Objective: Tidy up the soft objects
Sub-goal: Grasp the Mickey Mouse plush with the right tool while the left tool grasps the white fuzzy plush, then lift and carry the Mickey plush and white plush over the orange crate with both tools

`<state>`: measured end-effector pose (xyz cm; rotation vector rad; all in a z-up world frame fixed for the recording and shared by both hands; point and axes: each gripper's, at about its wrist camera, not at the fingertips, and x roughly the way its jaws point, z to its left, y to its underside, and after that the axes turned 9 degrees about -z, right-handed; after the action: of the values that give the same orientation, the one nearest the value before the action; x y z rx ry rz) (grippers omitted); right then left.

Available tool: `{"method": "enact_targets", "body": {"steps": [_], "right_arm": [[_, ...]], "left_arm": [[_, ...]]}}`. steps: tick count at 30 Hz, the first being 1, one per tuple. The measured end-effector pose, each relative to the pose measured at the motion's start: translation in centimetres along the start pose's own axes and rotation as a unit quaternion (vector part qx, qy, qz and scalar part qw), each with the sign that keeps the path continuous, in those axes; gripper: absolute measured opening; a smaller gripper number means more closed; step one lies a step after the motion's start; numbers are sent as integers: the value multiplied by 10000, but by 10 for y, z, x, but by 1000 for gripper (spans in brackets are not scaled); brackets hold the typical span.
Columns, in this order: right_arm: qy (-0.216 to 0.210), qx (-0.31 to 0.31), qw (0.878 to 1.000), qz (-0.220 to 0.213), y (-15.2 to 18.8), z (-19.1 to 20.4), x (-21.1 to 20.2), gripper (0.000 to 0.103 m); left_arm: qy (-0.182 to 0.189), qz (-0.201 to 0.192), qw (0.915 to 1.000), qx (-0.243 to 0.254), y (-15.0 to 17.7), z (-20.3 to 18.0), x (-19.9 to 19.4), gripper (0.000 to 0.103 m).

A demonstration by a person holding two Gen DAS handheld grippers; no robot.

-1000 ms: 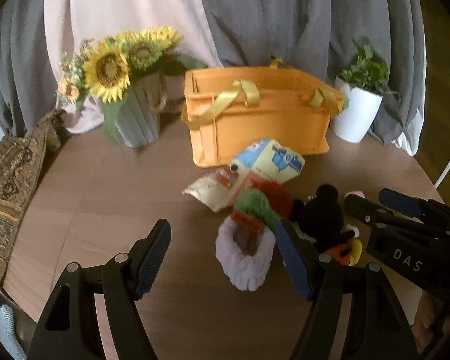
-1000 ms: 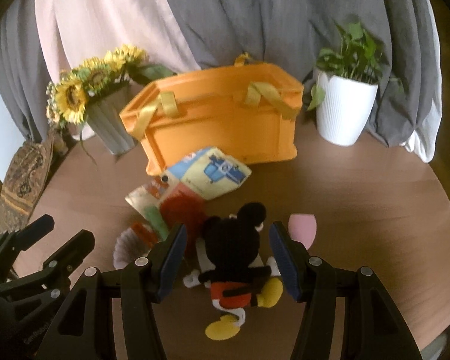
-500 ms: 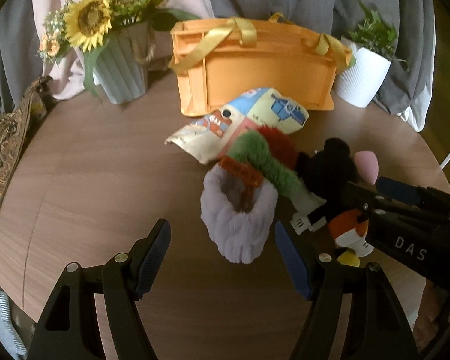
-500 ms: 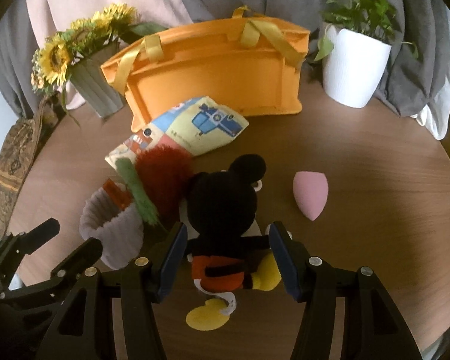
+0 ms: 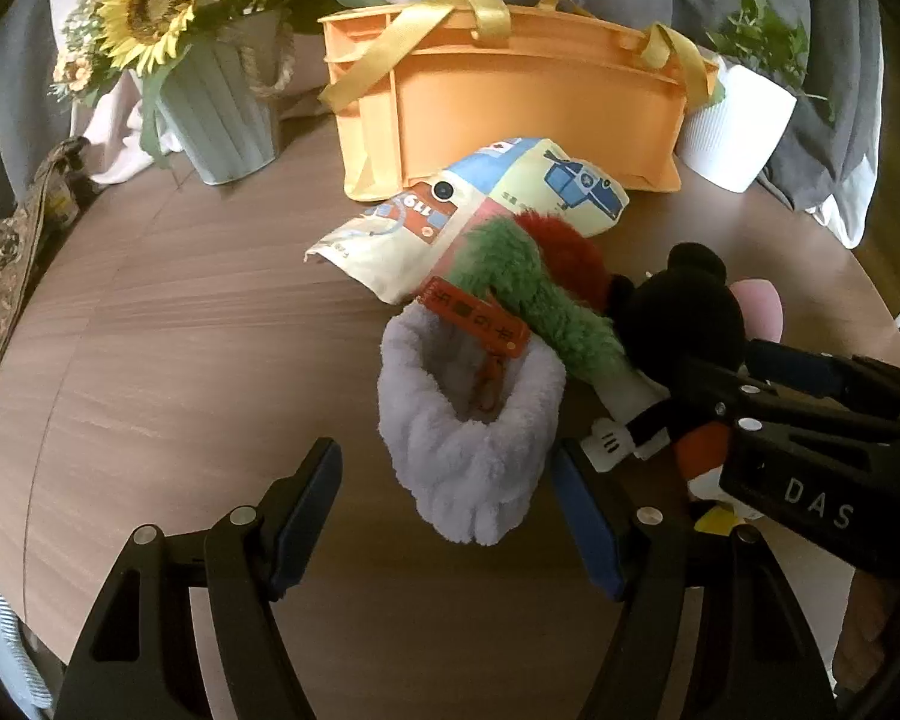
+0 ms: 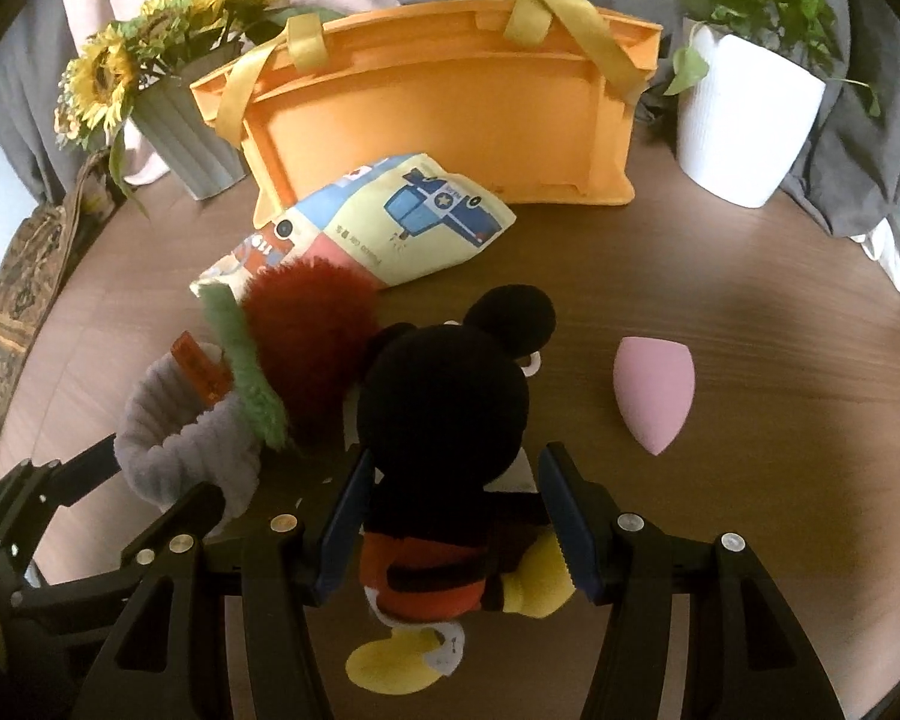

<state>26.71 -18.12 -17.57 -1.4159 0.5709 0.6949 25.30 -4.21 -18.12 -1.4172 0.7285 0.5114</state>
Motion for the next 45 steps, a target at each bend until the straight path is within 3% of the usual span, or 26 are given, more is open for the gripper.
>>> {"method": "enact_targets", "body": {"steps": [4, 9, 15, 32, 45], "right_arm": [[-35, -79, 10000, 35, 1, 3, 5, 58], [-58, -129, 9999, 46, 1, 5, 10, 58], [-60, -151, 9999, 9, 3, 4, 7, 53], [-106, -15, 9997, -213, 2, 1, -26, 50], [-208, 35, 9981, -571, -11, 3, -59, 50]], "left_arm": [[52, 44, 10000, -18, 0, 1, 5, 61], [179, 57, 9998, -63, 1, 0, 4, 41], [162, -8, 9998, -95, 3, 0, -1, 29], [64, -417, 9986, -305, -4, 2, -38, 26], [-53, -1059, 9943, -130, -26, -1, -75, 26]]}}
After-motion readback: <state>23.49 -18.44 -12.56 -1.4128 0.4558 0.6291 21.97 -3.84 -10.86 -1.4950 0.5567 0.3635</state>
